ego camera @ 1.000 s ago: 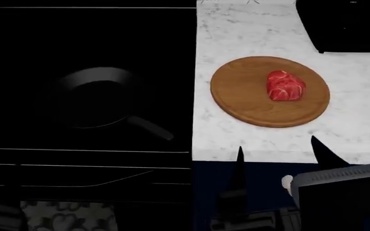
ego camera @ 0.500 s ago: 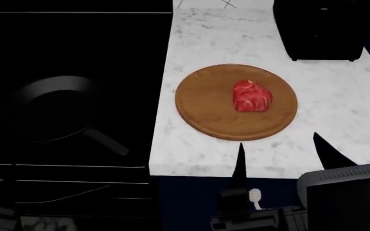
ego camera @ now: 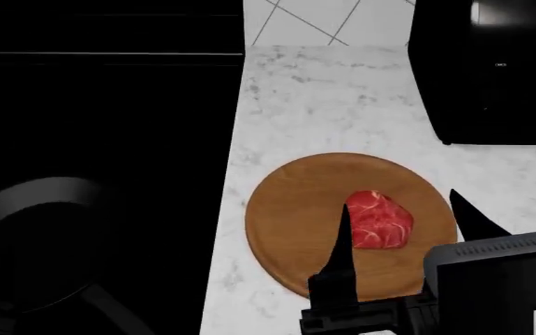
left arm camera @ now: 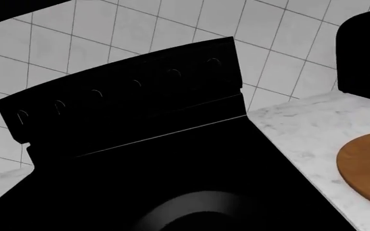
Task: Pick the steak from the plate and place it in the pan.
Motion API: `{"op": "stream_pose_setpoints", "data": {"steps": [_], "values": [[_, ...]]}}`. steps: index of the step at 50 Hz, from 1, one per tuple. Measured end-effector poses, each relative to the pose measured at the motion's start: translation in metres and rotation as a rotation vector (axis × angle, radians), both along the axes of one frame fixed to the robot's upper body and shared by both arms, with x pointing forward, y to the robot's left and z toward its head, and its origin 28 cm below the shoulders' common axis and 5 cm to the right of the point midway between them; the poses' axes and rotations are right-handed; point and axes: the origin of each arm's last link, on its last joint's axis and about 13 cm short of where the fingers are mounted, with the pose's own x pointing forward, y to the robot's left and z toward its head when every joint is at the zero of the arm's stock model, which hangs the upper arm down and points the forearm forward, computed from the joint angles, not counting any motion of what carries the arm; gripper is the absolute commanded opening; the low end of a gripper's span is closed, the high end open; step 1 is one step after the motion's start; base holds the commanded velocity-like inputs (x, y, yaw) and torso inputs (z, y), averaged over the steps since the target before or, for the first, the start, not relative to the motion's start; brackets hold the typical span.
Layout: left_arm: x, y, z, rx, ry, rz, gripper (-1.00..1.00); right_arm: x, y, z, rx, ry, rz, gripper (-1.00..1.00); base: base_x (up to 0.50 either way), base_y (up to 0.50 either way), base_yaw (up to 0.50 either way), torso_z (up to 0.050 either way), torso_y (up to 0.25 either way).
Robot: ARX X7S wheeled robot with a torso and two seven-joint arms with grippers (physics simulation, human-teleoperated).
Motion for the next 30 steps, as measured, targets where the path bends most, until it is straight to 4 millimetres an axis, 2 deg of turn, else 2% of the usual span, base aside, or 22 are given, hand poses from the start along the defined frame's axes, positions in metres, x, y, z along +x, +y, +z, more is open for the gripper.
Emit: {"op": "stream_pose_setpoints", "data": {"steps": [14,30], "values": [[-0.002,0.002,0.001,-0.001,0.000,0.007,1.00,0.011,0.003,0.000,-0.023,0.071,-0.032,1.00,0.00,0.00,0.00,0.000,0.000],[0.000,0.004,0.003,0.005,-0.004,0.004,1.00,0.057,0.011,0.006,-0.034,0.159,0.001,1.00,0.00,0.00,0.00,0.000,0.000]]}}
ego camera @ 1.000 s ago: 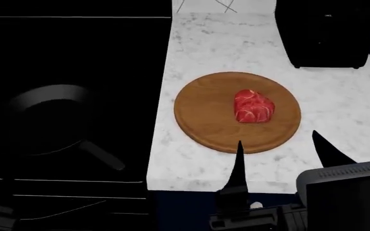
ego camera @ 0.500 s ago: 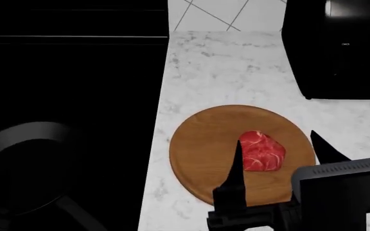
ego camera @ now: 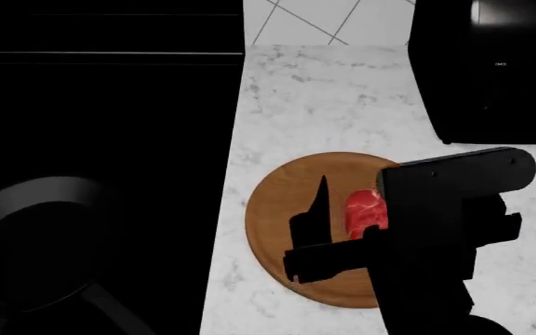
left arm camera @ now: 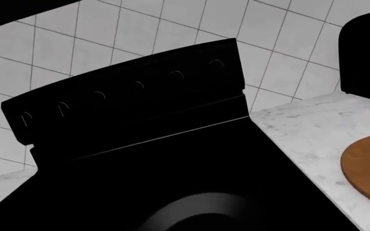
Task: Pick the steak from the plate and place it in the pan.
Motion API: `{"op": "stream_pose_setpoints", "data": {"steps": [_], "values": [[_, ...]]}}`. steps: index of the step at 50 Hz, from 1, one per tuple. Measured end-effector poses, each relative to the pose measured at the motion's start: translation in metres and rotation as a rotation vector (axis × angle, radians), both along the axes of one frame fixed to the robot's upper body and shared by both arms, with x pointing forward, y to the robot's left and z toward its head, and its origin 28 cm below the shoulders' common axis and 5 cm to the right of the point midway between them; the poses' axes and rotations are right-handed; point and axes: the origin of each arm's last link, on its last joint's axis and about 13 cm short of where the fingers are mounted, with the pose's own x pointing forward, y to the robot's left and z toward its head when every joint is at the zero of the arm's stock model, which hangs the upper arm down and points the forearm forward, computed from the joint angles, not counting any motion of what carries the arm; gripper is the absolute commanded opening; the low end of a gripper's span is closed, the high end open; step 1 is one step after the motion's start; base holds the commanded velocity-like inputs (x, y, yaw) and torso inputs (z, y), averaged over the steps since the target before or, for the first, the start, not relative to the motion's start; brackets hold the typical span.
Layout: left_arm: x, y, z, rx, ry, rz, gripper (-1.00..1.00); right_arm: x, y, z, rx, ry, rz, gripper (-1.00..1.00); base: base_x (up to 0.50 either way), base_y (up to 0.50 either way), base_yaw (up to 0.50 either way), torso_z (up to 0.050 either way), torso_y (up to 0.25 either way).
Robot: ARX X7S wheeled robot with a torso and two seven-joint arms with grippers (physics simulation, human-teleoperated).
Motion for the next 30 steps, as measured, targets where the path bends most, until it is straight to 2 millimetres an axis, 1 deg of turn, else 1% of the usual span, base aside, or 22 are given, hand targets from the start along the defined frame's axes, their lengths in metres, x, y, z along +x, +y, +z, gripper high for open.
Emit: {"op": "stream_pose_setpoints", "data": {"steps": [7,15,30], "values": [[-0.002,0.002,0.001,0.001,0.001,0.000,1.00,0.020,0.004,-0.004,0.015,0.043,0.010,1.00,0.00,0.00,0.00,0.000,0.000],[-0.004,0.003,0.002,0.002,0.004,0.001,1.00,0.037,0.006,-0.015,0.030,0.091,0.004,1.00,0.00,0.00,0.00,0.000,0.000],[-0.008,0.004,0.003,0.005,0.008,-0.002,1.00,0.056,0.005,-0.041,0.045,0.179,-0.048,1.00,0.00,0.00,0.00,0.000,0.000]]}}
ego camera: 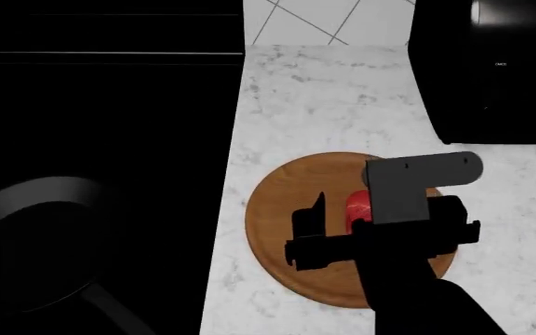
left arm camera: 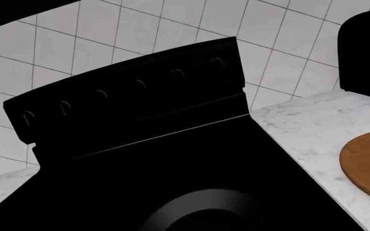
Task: Pick the steak from the plate and place it in the pan.
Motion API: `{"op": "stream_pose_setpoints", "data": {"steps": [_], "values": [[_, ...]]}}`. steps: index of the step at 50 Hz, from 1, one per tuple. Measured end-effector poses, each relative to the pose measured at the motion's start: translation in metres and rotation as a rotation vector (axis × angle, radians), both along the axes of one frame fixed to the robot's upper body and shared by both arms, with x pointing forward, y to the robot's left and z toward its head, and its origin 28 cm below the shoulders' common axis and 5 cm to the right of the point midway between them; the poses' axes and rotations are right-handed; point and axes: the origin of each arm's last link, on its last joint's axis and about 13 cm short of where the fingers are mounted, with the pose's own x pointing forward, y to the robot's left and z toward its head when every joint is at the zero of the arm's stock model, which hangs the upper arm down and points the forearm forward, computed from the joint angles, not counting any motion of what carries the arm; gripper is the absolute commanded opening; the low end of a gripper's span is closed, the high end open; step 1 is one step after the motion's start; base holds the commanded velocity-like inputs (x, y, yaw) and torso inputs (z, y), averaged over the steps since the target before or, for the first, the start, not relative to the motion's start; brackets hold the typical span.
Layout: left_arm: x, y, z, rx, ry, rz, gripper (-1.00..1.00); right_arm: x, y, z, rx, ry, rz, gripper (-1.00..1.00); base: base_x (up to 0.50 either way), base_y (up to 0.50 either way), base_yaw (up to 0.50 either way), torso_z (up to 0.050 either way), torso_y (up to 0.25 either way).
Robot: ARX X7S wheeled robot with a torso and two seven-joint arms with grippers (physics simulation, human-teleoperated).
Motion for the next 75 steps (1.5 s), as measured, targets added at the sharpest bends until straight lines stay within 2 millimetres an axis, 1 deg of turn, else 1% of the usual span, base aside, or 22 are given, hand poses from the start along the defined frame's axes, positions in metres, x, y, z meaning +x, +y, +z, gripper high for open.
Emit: {"op": "stream_pose_setpoints", "data": {"steps": [14,28,42,43,53,58,61,69,75], "values": [[0.000,0.000,0.001,0.004,0.004,-0.007,1.00,0.009,-0.006,-0.014,0.009,0.040,-0.071,1.00,0.00,0.00,0.00,0.000,0.000],[-0.002,-0.001,0.002,0.002,0.008,-0.010,1.00,0.016,-0.006,-0.025,0.016,0.073,-0.093,1.00,0.00,0.00,0.00,0.000,0.000],[-0.004,0.000,0.003,0.003,0.011,-0.015,1.00,0.030,-0.008,-0.030,0.009,0.077,-0.118,1.00,0.00,0.00,0.00,0.000,0.000],[-0.004,0.000,0.003,0.003,0.011,-0.015,1.00,0.030,-0.007,-0.030,0.009,0.077,-0.119,-1.00,0.00,0.00,0.00,0.000,0.000],[-0.005,0.000,0.004,0.003,0.012,-0.015,1.00,0.031,-0.007,-0.029,0.021,0.073,-0.130,-1.00,0.00,0.00,0.00,0.000,0.000],[-0.005,0.000,0.004,0.002,0.012,-0.014,1.00,0.024,-0.004,-0.024,0.029,0.066,-0.116,-1.00,0.00,0.00,0.00,0.000,0.000],[-0.005,-0.001,0.004,0.001,0.011,-0.013,1.00,0.015,0.001,-0.010,0.044,0.045,-0.089,-1.00,0.00,0.00,0.00,0.000,0.000],[-0.002,-0.003,0.002,-0.009,0.005,-0.013,1.00,-0.017,0.009,0.042,0.116,-0.020,0.041,-1.00,0.00,0.00,0.00,0.000,0.000],[0.003,-0.006,0.000,-0.021,-0.004,-0.010,1.00,-0.037,0.009,0.067,0.107,-0.063,0.137,-1.00,0.00,0.00,0.00,0.000,0.000]]}}
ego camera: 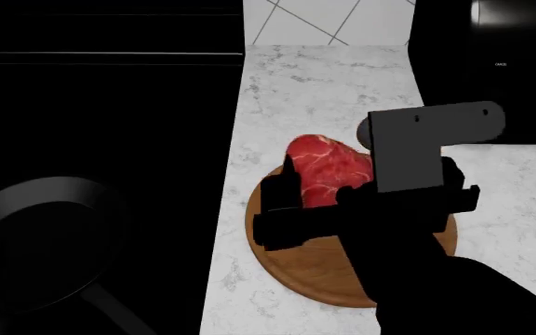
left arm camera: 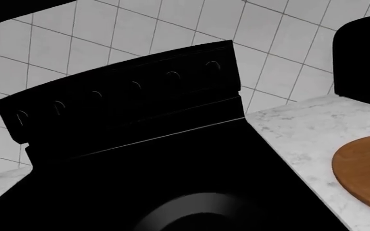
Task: Pick the steak from the plate and place it in the pan.
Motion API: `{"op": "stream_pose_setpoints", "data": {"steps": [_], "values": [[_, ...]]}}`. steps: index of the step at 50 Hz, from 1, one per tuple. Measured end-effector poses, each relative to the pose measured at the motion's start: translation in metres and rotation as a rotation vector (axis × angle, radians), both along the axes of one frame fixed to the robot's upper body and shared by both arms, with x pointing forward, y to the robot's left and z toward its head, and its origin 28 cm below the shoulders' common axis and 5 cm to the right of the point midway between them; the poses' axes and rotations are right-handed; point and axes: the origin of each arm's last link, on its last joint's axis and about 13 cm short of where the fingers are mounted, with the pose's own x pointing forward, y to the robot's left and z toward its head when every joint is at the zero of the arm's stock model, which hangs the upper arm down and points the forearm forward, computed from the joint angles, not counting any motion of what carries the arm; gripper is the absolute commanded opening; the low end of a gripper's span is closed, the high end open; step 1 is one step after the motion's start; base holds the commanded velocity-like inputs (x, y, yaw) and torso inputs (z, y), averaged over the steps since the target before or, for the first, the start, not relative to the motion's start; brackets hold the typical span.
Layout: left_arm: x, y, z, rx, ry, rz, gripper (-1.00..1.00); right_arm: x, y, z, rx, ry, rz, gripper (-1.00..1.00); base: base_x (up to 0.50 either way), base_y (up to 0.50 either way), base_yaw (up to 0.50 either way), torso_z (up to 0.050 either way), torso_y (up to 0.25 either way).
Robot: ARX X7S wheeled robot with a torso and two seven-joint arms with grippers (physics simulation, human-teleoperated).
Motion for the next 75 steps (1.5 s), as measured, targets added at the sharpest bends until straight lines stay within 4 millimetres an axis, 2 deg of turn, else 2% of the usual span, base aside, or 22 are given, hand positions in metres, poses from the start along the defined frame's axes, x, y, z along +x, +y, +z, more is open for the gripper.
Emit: {"op": "stream_pose_setpoints", "data": {"steps": [8,18,29,42,51,61,66,74,75], "values": [[0.004,-0.006,-0.004,-0.017,-0.015,0.009,1.00,-0.008,0.008,0.021,-0.078,-0.068,0.136,-1.00,0.00,0.00,0.00,0.000,0.000],[0.005,-0.009,-0.009,-0.032,-0.029,0.027,1.00,0.001,0.028,0.039,-0.151,-0.130,0.291,-1.00,0.00,0.00,0.00,0.000,0.000],[0.002,-0.008,-0.011,-0.044,-0.041,0.051,1.00,0.016,0.059,0.044,-0.197,-0.148,0.447,-1.00,0.00,0.00,0.00,0.000,0.000],[-0.005,-0.006,-0.013,-0.063,-0.056,0.099,1.00,0.031,0.106,0.045,-0.261,-0.173,0.622,-1.00,0.00,0.00,0.00,0.000,0.000],[-0.012,-0.004,-0.017,-0.075,-0.068,0.143,1.00,0.036,0.143,0.035,-0.318,-0.189,0.729,-1.00,0.00,0.00,0.00,0.000,0.000],[-0.020,-0.002,-0.022,-0.088,-0.070,0.183,1.00,0.043,0.177,0.005,-0.367,-0.145,0.815,-1.00,0.00,0.00,0.00,0.000,0.000],[-0.024,-0.002,-0.024,-0.093,-0.069,0.197,1.00,0.048,0.183,-0.015,-0.382,-0.097,0.811,-1.00,0.00,0.00,0.00,0.000,0.000],[-0.029,-0.001,-0.026,-0.097,-0.066,0.210,1.00,0.055,0.180,-0.039,-0.403,-0.043,0.766,-1.00,0.00,0.00,0.00,0.000,0.000],[-0.030,-0.001,-0.026,-0.097,-0.066,0.211,1.00,0.056,0.180,-0.041,-0.405,-0.038,0.762,1.00,0.00,0.00,0.00,0.000,0.000]]}}
